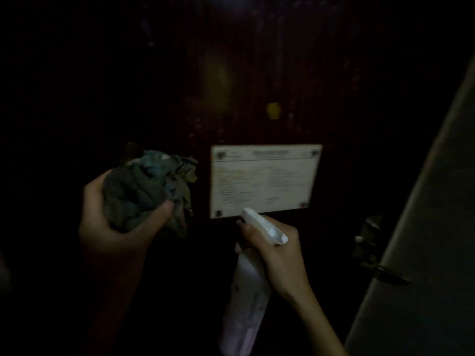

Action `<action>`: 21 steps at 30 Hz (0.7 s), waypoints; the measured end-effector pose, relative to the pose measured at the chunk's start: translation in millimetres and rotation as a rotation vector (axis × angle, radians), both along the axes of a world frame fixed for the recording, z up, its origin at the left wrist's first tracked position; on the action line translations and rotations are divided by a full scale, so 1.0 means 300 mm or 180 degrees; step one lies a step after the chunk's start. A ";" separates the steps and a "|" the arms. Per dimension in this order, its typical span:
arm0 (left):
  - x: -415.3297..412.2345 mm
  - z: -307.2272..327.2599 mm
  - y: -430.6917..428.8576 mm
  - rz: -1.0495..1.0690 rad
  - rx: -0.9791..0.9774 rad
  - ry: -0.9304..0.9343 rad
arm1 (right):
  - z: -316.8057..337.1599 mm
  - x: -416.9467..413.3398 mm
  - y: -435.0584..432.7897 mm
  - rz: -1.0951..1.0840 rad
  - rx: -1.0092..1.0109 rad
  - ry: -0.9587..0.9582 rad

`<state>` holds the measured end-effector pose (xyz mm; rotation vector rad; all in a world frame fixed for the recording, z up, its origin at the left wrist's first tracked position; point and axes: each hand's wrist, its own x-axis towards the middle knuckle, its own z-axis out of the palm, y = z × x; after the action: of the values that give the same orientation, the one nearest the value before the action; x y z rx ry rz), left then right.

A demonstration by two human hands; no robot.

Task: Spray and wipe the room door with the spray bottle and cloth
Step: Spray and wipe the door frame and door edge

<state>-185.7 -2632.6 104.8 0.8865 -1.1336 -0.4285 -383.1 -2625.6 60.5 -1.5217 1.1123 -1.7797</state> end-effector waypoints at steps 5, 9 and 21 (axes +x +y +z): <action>-0.344 0.031 -0.017 -0.0494 0.0105 -0.0042 | 0.058 -0.418 0.074 -0.0345 0.0171 -0.0060; -0.623 0.062 -0.023 -0.0910 0.0154 -0.0017 | 0.095 -0.745 0.130 -0.0554 0.0139 -0.0299; -1.255 0.147 0.011 -0.1285 0.0418 0.0361 | 0.162 -1.313 0.099 -0.0731 -0.0159 -0.0223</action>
<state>-562.3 -2629.2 148.9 0.7340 -1.1899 -0.8822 -777.0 -2595.9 109.0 -1.3944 1.2582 -2.0108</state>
